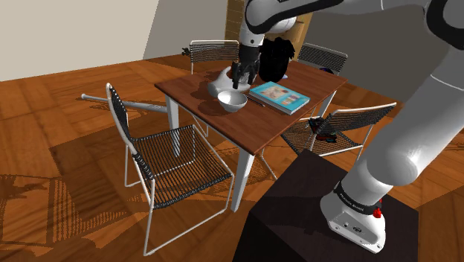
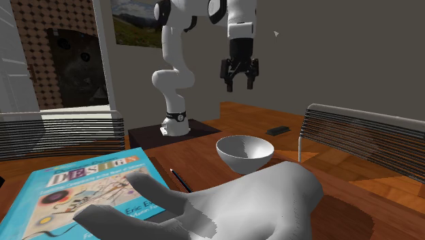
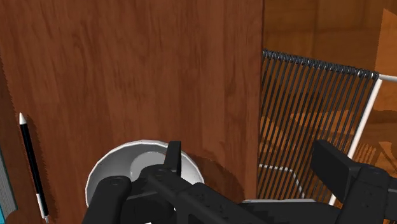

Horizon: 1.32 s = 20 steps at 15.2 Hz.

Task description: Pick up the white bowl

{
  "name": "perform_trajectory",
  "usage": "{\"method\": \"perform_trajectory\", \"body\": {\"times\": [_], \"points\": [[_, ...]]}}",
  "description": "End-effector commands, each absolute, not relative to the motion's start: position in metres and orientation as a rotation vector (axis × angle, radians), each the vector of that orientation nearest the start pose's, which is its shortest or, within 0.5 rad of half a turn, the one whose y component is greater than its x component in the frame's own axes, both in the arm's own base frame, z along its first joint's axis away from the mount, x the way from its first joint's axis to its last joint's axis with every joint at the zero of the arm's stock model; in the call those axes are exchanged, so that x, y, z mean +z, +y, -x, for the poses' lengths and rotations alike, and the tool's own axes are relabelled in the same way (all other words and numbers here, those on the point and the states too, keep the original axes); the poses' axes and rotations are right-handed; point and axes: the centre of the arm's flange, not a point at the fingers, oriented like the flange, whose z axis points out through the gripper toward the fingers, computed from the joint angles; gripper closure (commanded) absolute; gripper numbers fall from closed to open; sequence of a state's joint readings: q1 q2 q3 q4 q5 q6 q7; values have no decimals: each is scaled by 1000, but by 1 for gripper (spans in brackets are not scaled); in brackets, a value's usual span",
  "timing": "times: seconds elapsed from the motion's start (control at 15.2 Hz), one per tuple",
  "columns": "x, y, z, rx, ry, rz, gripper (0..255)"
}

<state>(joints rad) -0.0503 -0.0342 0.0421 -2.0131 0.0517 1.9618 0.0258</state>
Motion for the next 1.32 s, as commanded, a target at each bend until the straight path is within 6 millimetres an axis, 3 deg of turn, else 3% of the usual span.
{"method": "perform_trajectory", "body": {"times": [0.0, 0.59, 1.12, 1.25], "points": [[450, -7, -568, 34, 81, 3095, 0], [383, -23, -668, 66, 70, 3099, 0], [341, -23, -671, 67, 69, 3099, 0], [341, -23, -671, 67, 69, 3099, 0]]}}
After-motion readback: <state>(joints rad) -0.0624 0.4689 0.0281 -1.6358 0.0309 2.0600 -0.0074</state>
